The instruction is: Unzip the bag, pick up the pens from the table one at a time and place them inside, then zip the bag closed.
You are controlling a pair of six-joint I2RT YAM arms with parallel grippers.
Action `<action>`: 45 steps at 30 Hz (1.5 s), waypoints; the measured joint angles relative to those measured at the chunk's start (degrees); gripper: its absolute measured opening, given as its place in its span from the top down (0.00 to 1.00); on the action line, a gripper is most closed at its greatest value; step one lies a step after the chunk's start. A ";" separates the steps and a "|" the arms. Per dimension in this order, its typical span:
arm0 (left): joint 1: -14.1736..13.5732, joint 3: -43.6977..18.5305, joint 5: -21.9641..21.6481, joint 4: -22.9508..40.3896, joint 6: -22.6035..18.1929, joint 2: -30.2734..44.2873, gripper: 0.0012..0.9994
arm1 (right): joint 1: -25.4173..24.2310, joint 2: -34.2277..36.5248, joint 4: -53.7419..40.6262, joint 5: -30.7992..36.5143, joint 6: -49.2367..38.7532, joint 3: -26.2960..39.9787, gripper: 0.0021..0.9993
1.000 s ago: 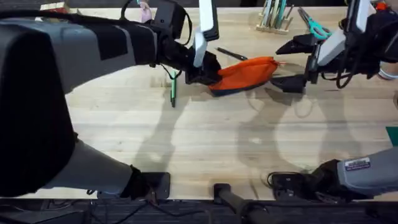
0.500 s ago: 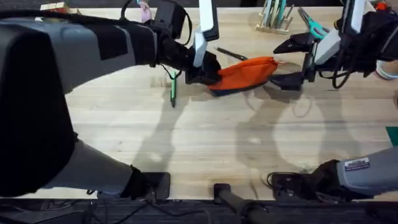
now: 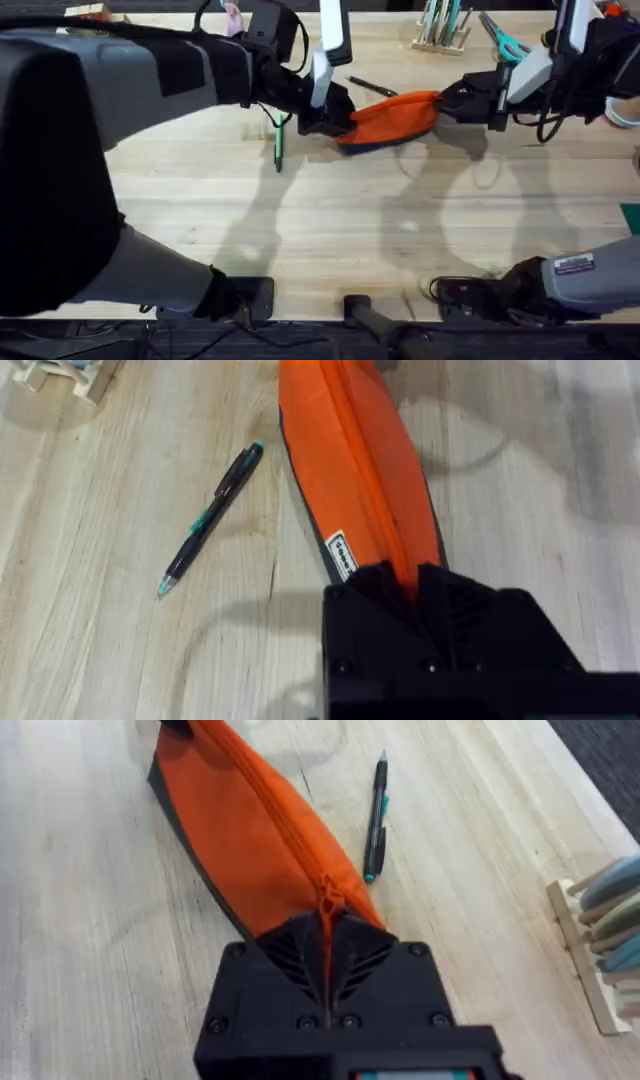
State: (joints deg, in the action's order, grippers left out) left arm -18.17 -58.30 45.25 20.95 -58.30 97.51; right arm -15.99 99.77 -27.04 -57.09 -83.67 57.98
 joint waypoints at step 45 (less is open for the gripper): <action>-0.02 0.00 0.09 -0.20 0.00 0.00 0.96 | 0.44 -6.38 0.23 -2.53 1.39 0.11 0.97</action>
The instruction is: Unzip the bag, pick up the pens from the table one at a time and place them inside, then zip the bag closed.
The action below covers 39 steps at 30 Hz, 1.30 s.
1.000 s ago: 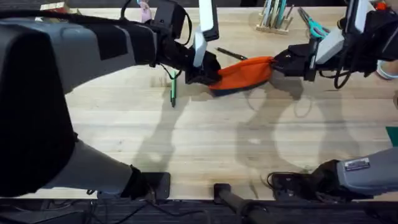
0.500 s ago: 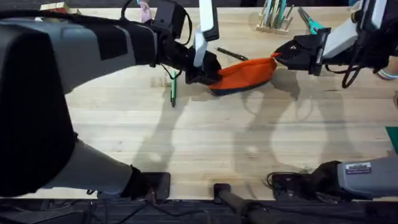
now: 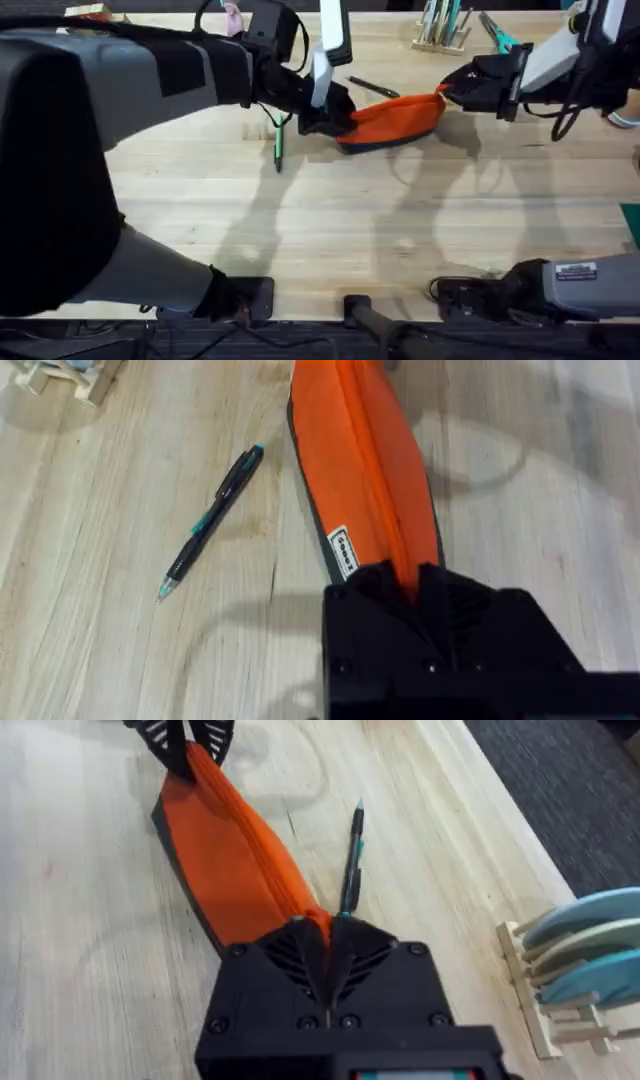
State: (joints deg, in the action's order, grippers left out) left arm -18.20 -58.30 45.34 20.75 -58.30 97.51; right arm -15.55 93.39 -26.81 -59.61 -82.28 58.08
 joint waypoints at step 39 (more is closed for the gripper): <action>0.00 0.00 0.07 -0.02 0.00 0.00 0.96 | 27.25 -0.30 10.49 6.54 7.14 0.26 0.97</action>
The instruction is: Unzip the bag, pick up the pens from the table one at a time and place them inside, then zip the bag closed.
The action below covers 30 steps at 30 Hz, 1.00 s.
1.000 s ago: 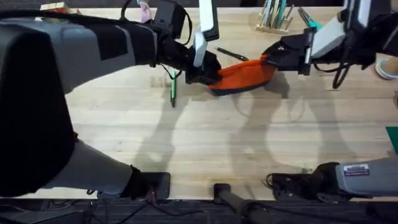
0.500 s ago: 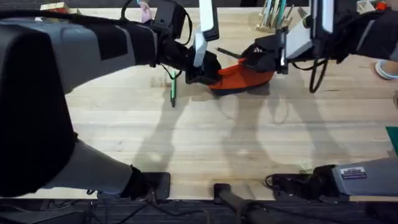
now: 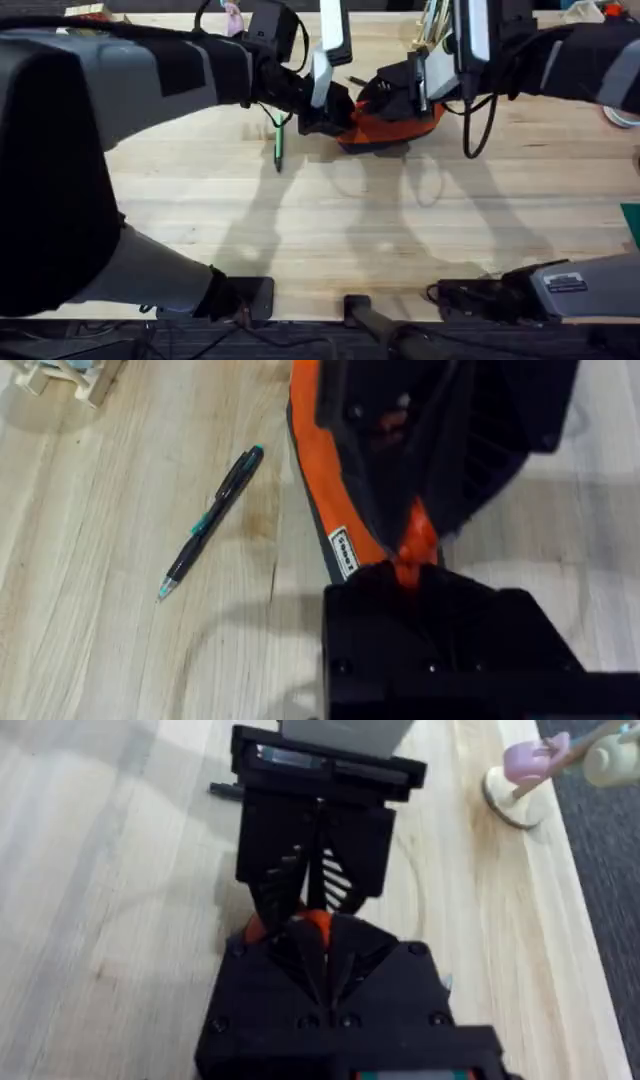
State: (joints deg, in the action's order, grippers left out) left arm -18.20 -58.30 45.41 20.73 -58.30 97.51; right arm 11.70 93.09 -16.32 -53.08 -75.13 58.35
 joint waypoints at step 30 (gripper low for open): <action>-0.11 0.00 -0.04 0.02 -0.37 0.00 0.96 | 2.28 -0.01 1.75 -2.64 0.39 0.76 0.00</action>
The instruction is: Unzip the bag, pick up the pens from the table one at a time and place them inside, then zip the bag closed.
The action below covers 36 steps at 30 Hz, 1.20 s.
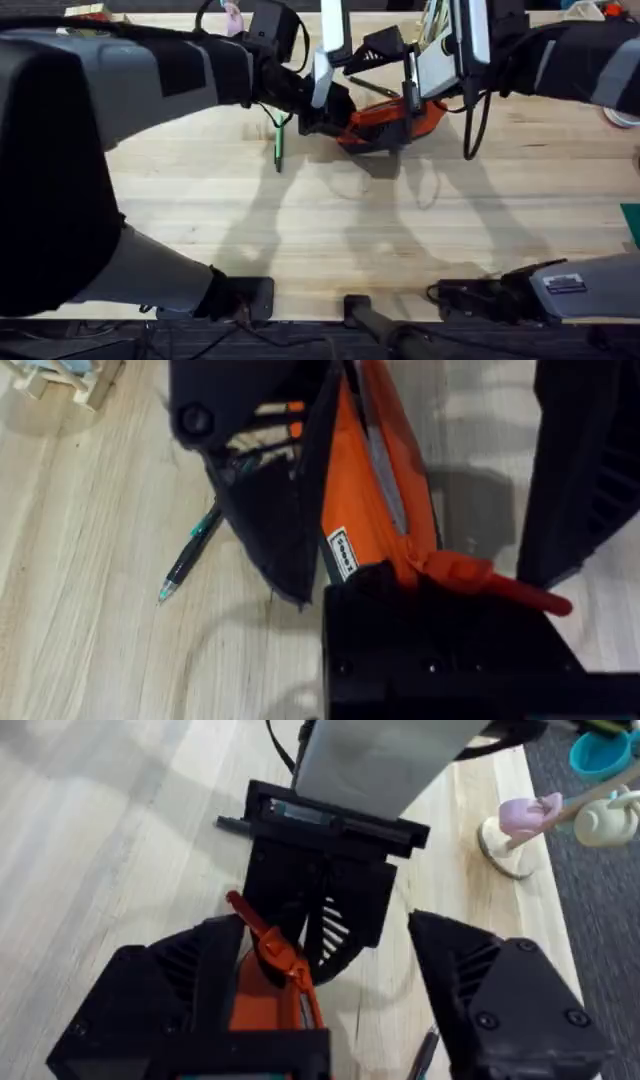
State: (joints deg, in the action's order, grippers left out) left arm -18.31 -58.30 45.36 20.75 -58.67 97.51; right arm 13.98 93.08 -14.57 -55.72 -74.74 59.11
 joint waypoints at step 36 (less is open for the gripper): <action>0.00 0.00 0.48 -0.44 0.35 0.00 0.01 | -8.02 -7.93 -0.37 0.67 -0.06 0.00 0.00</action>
State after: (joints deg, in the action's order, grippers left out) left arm -18.31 -58.30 45.84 20.32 -58.33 97.51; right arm 5.96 85.14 -14.94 -55.05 -74.81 59.11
